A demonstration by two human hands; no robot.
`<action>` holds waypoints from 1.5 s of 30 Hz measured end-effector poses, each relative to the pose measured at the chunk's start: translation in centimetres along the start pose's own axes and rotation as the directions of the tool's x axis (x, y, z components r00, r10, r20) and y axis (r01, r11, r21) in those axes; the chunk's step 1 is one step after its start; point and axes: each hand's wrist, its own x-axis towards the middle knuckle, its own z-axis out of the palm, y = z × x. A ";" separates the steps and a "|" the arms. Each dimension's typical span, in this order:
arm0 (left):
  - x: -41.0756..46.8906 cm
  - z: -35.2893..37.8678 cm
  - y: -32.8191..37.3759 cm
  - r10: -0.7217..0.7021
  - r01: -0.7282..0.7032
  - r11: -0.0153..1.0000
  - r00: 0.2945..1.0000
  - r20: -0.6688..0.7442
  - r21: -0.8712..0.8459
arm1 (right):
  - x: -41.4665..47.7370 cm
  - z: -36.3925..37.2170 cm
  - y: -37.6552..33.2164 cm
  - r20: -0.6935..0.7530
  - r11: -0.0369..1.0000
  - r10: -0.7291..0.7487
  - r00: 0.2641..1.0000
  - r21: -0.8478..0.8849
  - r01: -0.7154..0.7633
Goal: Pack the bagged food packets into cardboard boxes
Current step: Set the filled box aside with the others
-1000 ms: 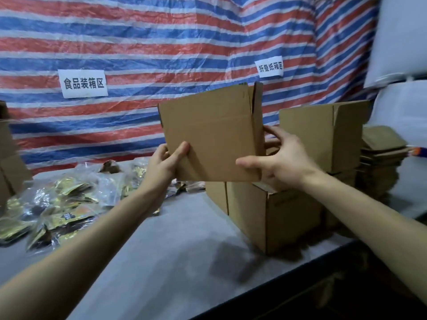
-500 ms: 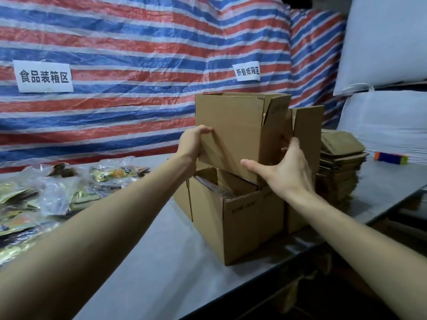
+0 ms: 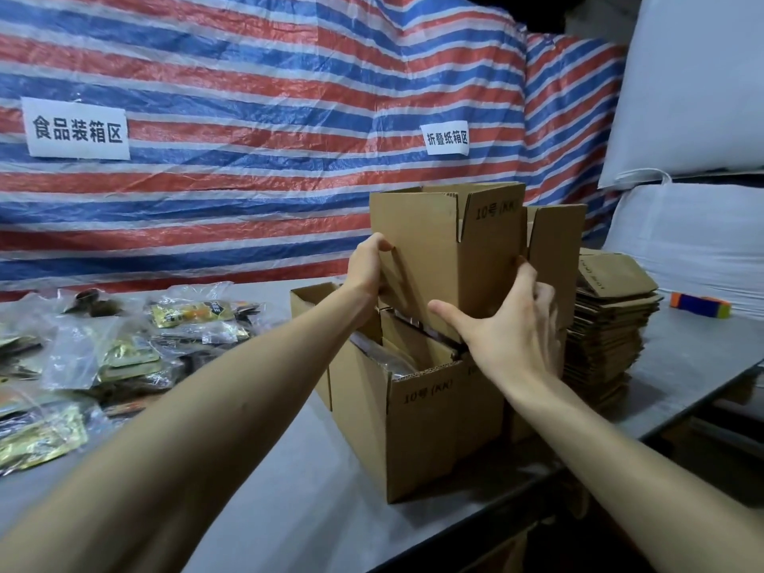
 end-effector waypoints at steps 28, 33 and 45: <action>-6.4 -7.8 1.1 0.316 -0.358 0.824 0.934 0.168 0.439 | -4.9 -1.2 -6.7 -0.113 0.899 -0.424 0.899 0.071 0.433; -11.6 -14.7 2.7 0.475 -0.519 0.595 0.843 0.252 0.614 | -7.3 1.0 -12.3 0.005 0.827 -0.510 0.860 0.278 0.489; -22.9 -40.7 5.5 0.256 -0.158 -0.356 0.931 0.259 0.921 | -17.3 11.9 -27.1 0.785 0.839 -0.544 0.297 0.500 0.215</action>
